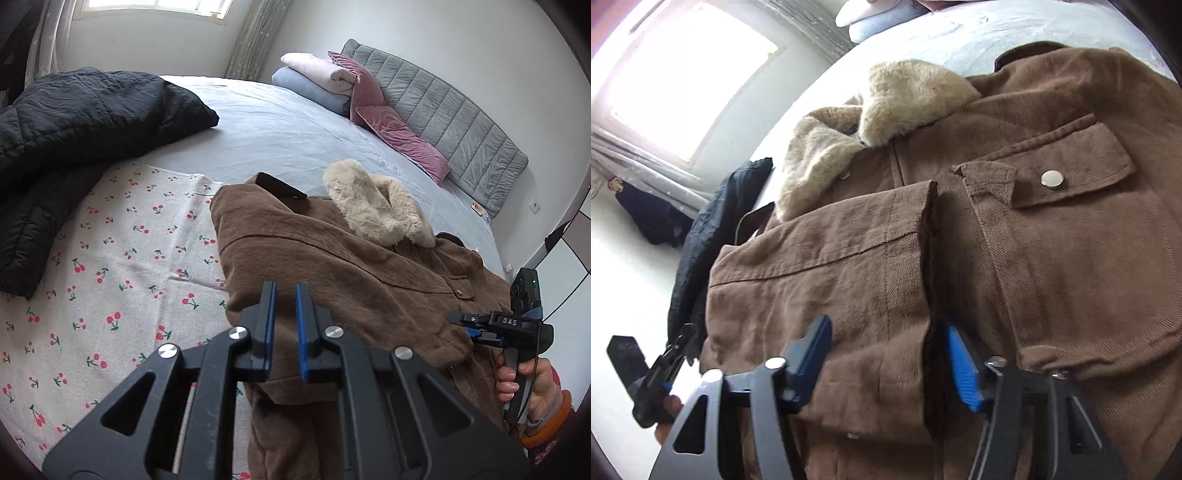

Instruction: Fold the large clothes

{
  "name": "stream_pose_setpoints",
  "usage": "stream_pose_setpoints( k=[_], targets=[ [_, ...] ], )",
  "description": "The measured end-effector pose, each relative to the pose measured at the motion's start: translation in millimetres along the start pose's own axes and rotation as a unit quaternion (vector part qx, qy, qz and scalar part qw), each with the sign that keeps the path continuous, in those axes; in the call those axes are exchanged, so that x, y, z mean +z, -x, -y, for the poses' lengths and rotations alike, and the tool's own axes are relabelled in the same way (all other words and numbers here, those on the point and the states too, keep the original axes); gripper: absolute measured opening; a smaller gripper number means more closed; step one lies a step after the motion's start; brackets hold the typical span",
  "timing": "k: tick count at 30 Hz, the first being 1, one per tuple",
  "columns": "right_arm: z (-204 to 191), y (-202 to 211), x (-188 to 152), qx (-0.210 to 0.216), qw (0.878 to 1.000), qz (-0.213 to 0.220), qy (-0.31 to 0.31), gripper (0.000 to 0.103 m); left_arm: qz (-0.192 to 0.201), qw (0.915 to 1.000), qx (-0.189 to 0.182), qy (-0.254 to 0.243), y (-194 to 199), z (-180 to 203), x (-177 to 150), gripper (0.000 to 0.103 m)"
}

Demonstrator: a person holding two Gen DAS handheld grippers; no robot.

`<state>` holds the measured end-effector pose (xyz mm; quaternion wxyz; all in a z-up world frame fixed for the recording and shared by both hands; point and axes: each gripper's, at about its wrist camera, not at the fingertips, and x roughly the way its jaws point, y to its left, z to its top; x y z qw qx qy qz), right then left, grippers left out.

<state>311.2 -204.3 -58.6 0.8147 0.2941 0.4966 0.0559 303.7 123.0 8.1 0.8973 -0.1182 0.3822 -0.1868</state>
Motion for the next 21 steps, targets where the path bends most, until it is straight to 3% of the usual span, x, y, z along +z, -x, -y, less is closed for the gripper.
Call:
stream_pose_setpoints(
  k=[1, 3, 7, 9, 11, 12, 14, 16, 17, 19, 21],
  targets=[
    [-4, -5, 2, -0.015, 1.0, 0.006, 0.012, 0.01, 0.003, 1.0, 0.002, -0.002, 0, -1, 3, 0.011],
    [-18, 2, 7, -0.005, 0.999, 0.019, 0.038, 0.009, 0.008, 1.0, -0.001, -0.005, -1, -1, 10, 0.011],
    [-52, 56, 21, 0.006, 0.986, 0.117, 0.121, 0.008, 0.016, 0.9995, -0.016, -0.024, -9, 8, 18, 0.011],
    [-60, 74, 31, -0.028, 0.976, 0.156, 0.147, 0.008, 0.007, 0.999, -0.028, -0.032, -19, 16, 15, 0.011],
    [-56, 71, 39, -0.07, 0.973, 0.159, 0.152, 0.008, -0.016, 0.9983, -0.038, -0.042, -34, 22, 4, 0.011],
    [-48, 61, 43, -0.089, 0.975, 0.142, 0.146, 0.012, -0.035, 0.9975, -0.037, -0.049, -44, 24, -3, 0.011],
    [-26, 36, 45, -0.137, 0.978, 0.083, 0.132, 0.018, -0.089, 0.9932, 0.0, -0.075, -69, 26, -22, 0.011],
    [-2, 15, 39, -0.169, 0.977, 0.033, 0.123, 0.022, -0.104, 0.9892, 0.017, -0.101, -79, 26, -34, 0.011],
    [9, 15, 34, -0.161, 0.979, 0.029, 0.119, 0.024, -0.103, 0.9895, 0.016, -0.1, -76, 26, -33, 0.011],
    [26, 30, 26, -0.133, 0.985, 0.046, 0.102, 0.042, -0.113, 0.9887, 0.02, -0.096, -71, 28, -24, 0.011],
    [36, 45, 23, -0.112, 0.988, 0.061, 0.086, 0.049, -0.104, 0.9887, 0.022, -0.106, -64, 35, -13, 0.011]
  ],
)
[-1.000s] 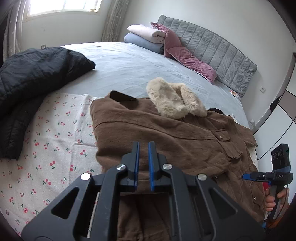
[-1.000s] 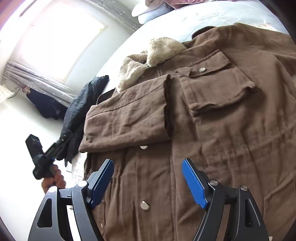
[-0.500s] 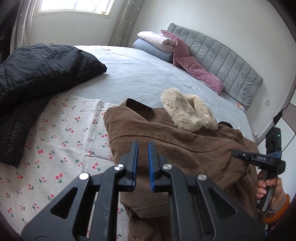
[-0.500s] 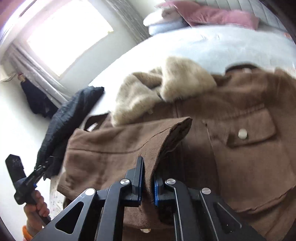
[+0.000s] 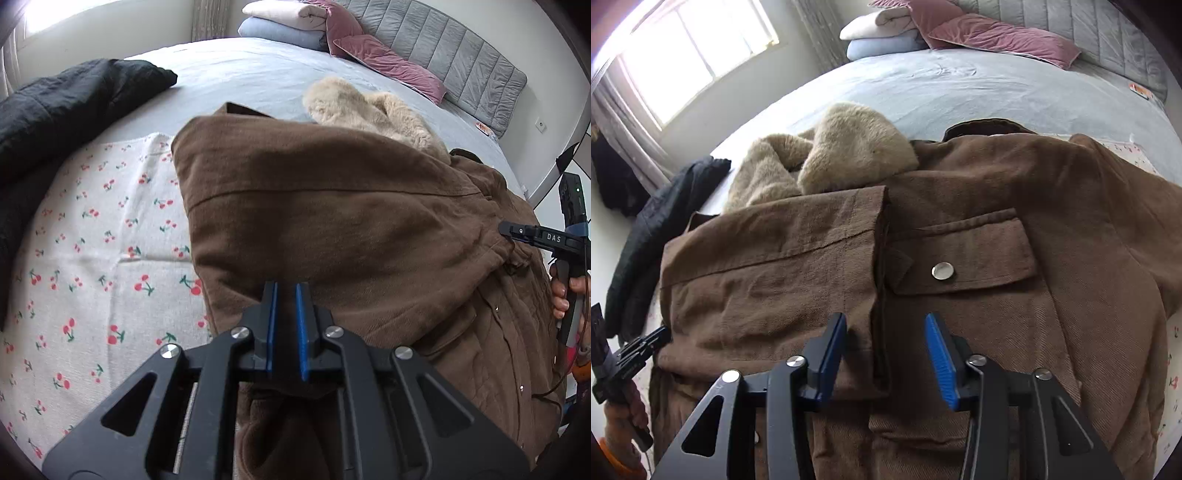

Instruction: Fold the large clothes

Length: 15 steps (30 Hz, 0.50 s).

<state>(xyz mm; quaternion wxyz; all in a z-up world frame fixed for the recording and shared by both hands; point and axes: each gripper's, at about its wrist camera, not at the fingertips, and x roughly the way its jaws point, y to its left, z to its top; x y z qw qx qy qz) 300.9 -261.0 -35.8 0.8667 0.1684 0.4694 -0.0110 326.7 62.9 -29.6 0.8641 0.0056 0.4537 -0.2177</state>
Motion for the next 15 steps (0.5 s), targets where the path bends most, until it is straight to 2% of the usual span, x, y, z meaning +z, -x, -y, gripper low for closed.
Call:
stream_pose_setpoints(
  k=[2, 5, 7, 8, 10, 12, 15],
  targets=[
    [2, 10, 1, 0.016, 1.0, 0.009, 0.001, 0.049, 0.027, 0.9996, 0.005, -0.009, 8, 4, 13, 0.02],
    [-10, 19, 3, 0.028, 0.999, 0.032, 0.021, 0.049, 0.042, 0.999, 0.012, -0.005, 1, 3, 35, 0.022],
    [-18, 19, 1, 0.03, 0.998, 0.034, 0.037, 0.049, 0.032, 0.9989, 0.032, 0.01, -14, -1, 44, 0.026],
    [-21, 16, -1, 0.025, 0.998, 0.03, 0.043, 0.049, 0.019, 0.9986, 0.043, 0.022, -25, -6, 45, 0.032],
    [-25, 4, -5, 0.006, 0.999, 0.014, 0.051, 0.049, -0.015, 0.9968, 0.053, 0.058, -48, -16, 37, 0.036],
    [-23, -3, -13, -0.006, 0.998, -0.004, 0.054, 0.049, 0.001, 0.9961, 0.058, 0.066, -48, -15, 28, 0.036],
    [-21, -3, -18, 0.002, 0.998, -0.009, 0.055, 0.051, 0.0, 0.9959, 0.074, 0.052, -33, -5, 27, 0.054]
  ],
)
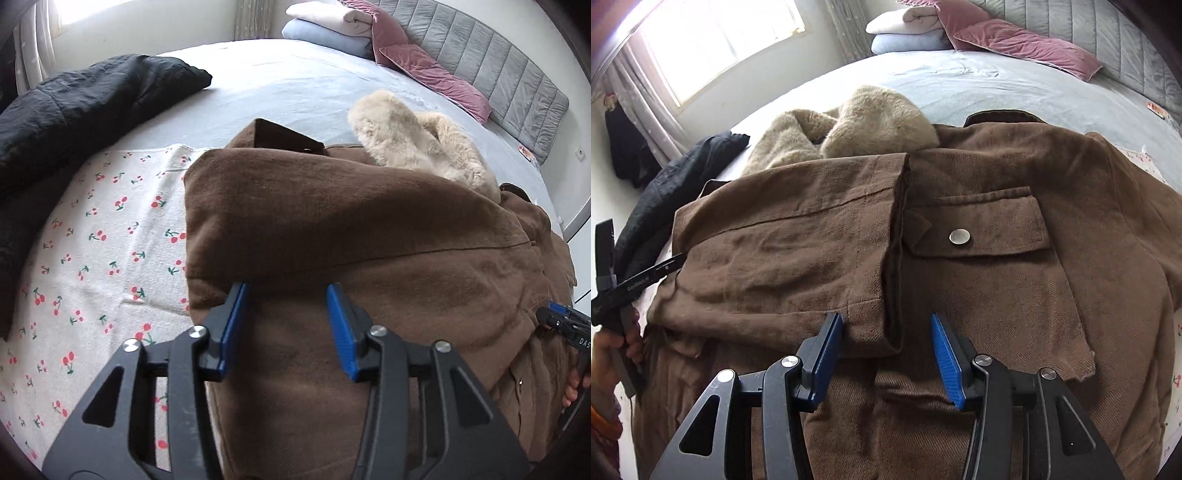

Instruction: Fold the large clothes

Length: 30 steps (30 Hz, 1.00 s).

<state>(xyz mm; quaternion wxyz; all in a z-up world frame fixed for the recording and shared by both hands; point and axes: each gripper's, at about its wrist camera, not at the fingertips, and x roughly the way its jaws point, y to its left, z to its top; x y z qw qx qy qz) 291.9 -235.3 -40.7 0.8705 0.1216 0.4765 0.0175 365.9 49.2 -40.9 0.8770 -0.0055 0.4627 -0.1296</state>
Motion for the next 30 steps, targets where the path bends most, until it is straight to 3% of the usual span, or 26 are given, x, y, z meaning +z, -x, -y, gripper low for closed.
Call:
stream_pose_setpoints(
  k=[2, 8, 14, 21, 26, 30],
  targets=[
    [2, 8, 0, 0.003, 1.0, -0.001, -0.003, 0.053, 0.009, 0.9999, -0.001, -0.009, 18, 4, -2, 0.069],
    [6, 47, -3, -0.003, 1.0, 0.022, -0.013, 0.066, 0.045, 0.9987, -0.016, 0.017, 80, 9, -12, 0.085],
    [22, 82, -17, -0.005, 0.999, 0.038, -0.032, 0.071, 0.044, 0.997, -0.044, 0.046, 118, 14, -29, 0.102],
    [79, 106, -38, 0.001, 0.996, 0.045, -0.083, 0.077, 0.007, 0.9962, -0.067, 0.055, 126, 26, -64, 0.102],
    [149, 108, -49, -0.02, 0.988, 0.041, -0.148, 0.077, 0.032, 0.9948, -0.076, 0.059, 126, 29, -90, 0.102],
    [214, 114, -52, -0.033, 0.972, 0.053, -0.224, 0.077, 0.084, 0.9901, -0.092, 0.066, 122, 26, -115, 0.102]
  ],
)
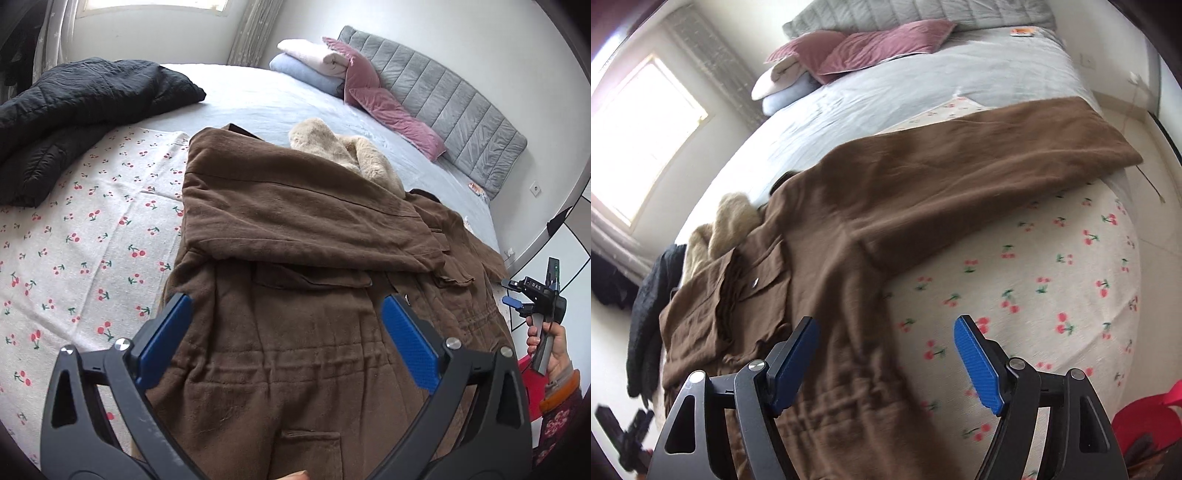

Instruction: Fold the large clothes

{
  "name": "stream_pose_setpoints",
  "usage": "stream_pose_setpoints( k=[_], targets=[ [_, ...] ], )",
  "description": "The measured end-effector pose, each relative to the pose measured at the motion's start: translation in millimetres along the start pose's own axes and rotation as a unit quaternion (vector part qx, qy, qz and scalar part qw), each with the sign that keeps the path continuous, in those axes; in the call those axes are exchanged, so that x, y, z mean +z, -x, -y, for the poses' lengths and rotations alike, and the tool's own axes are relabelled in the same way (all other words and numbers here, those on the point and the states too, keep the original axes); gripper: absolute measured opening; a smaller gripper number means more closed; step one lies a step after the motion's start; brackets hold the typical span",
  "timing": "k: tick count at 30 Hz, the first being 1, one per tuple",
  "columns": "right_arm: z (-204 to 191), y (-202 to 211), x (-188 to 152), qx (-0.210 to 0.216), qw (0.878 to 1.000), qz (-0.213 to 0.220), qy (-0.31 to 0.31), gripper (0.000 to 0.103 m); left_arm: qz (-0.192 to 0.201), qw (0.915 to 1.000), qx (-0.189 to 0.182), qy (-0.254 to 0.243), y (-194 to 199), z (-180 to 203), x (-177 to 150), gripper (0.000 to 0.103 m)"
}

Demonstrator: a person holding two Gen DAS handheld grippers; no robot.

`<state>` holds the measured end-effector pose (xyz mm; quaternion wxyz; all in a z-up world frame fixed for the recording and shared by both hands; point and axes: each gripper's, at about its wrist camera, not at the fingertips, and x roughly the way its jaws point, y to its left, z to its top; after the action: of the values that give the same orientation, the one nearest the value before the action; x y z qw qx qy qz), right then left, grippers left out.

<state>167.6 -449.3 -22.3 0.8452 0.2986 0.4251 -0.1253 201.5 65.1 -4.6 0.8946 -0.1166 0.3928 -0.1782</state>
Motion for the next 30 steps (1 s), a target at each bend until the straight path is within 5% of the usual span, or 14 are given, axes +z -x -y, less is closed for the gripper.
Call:
stream_pose_setpoints(
  k=[6, 13, 21, 23, 25, 27, 30],
  targets=[
    [72, -8, 34, -0.023, 0.996, 0.033, -0.085, 0.077, 0.014, 0.9997, -0.011, -0.015, -7, 1, -6, 0.102],
    [134, -26, 55, 0.059, 0.98, 0.072, -0.175, 0.077, 0.006, 0.9996, -0.006, -0.028, -20, 3, -16, 0.102],
    [179, -33, 93, 0.097, 0.952, 0.123, -0.263, 0.075, -0.005, 0.9996, -0.017, -0.02, -28, 1, -19, 0.102],
    [183, -34, 102, 0.084, 0.949, 0.128, -0.276, 0.064, -0.002, 0.9996, -0.019, -0.02, -27, 1, -20, 0.102],
    [182, -36, 108, 0.062, 0.949, 0.128, -0.28, 0.03, -0.005, 0.9996, -0.02, -0.02, -28, 2, -20, 0.102],
    [182, -33, 109, 0.053, 0.949, 0.133, -0.281, 0.01, -0.009, 0.9996, -0.019, -0.019, -30, 1, -20, 0.102],
    [167, -17, 106, 0.059, 0.949, 0.161, -0.264, 0.006, -0.011, 0.9996, -0.022, -0.014, -30, 0, -20, 0.102]
  ],
)
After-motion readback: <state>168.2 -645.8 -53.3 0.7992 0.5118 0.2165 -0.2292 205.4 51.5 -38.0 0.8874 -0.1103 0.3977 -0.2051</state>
